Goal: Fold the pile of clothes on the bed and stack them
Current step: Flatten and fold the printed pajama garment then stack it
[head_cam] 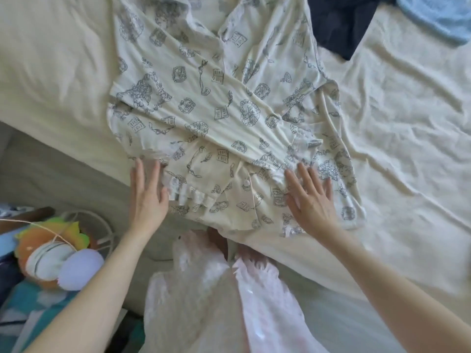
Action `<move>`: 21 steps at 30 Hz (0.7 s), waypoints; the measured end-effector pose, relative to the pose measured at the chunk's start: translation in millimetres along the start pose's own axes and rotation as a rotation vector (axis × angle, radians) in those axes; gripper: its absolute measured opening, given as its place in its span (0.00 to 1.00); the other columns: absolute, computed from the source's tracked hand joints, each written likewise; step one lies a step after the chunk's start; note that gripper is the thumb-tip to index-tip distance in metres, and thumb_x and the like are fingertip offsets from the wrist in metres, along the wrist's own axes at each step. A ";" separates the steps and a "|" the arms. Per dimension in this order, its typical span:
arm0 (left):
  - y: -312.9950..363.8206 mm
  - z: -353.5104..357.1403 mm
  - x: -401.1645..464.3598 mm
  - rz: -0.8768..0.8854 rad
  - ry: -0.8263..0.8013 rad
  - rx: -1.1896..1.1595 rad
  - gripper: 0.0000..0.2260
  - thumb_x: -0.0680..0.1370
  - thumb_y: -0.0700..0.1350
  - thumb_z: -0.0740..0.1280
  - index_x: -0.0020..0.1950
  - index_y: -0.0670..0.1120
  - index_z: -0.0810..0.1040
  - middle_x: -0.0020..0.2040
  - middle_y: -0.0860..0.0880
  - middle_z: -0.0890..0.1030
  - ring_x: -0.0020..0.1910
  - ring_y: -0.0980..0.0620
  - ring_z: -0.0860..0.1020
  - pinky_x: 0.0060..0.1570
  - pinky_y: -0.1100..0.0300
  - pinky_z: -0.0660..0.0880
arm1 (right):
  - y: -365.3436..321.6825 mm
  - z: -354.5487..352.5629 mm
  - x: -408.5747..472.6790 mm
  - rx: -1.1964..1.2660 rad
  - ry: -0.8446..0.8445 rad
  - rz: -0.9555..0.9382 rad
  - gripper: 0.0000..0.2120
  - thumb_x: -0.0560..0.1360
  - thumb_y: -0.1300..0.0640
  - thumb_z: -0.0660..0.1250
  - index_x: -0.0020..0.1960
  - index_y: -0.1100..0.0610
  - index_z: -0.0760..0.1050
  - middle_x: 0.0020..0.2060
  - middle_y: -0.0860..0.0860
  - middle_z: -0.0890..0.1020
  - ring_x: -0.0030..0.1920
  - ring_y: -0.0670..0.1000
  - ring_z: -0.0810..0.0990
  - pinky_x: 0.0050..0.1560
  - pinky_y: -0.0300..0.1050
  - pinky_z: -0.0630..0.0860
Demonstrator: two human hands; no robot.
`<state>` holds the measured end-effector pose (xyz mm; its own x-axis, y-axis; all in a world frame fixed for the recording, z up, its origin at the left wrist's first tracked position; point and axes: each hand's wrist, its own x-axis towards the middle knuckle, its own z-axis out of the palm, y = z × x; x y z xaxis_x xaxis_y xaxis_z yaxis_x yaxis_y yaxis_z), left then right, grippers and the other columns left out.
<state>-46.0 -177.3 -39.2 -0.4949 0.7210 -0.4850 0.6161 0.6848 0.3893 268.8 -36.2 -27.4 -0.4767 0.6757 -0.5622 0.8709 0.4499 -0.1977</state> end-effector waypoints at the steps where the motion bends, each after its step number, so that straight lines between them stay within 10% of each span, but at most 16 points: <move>1: -2.3 3.8 -3.9 -0.099 0.009 -0.130 0.28 0.81 0.40 0.59 0.78 0.47 0.50 0.78 0.45 0.42 0.77 0.46 0.44 0.74 0.48 0.50 | 5.5 1.8 -5.2 0.012 0.015 -0.013 0.26 0.81 0.47 0.54 0.77 0.48 0.52 0.77 0.52 0.50 0.77 0.56 0.46 0.74 0.64 0.43; 6: -10.6 13.3 9.1 -0.250 0.109 -0.354 0.27 0.82 0.42 0.57 0.77 0.42 0.48 0.77 0.43 0.50 0.76 0.48 0.51 0.74 0.53 0.50 | 30.2 10.0 -24.2 0.102 0.260 0.030 0.18 0.78 0.58 0.62 0.67 0.58 0.72 0.71 0.57 0.69 0.73 0.58 0.62 0.72 0.63 0.55; 11: -21.1 21.4 32.2 -0.483 0.239 -0.693 0.22 0.80 0.50 0.61 0.72 0.48 0.61 0.66 0.49 0.66 0.63 0.54 0.66 0.61 0.62 0.63 | 55.2 7.7 -17.8 0.206 0.376 0.359 0.22 0.77 0.56 0.63 0.69 0.59 0.67 0.70 0.56 0.67 0.71 0.58 0.63 0.70 0.55 0.59; 21: -65.1 51.1 -55.9 -0.639 -0.138 -0.781 0.15 0.73 0.49 0.71 0.55 0.42 0.78 0.56 0.44 0.80 0.59 0.47 0.76 0.66 0.53 0.66 | 87.8 3.1 -19.8 0.639 0.216 0.791 0.22 0.74 0.42 0.65 0.55 0.60 0.76 0.45 0.57 0.80 0.45 0.56 0.77 0.43 0.47 0.71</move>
<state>-27.1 -267.6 -77.4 -0.4854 0.2115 -0.8483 -0.3358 0.8508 0.4042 355.1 -11.9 -36.1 0.3021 0.7617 -0.5732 0.8149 -0.5183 -0.2593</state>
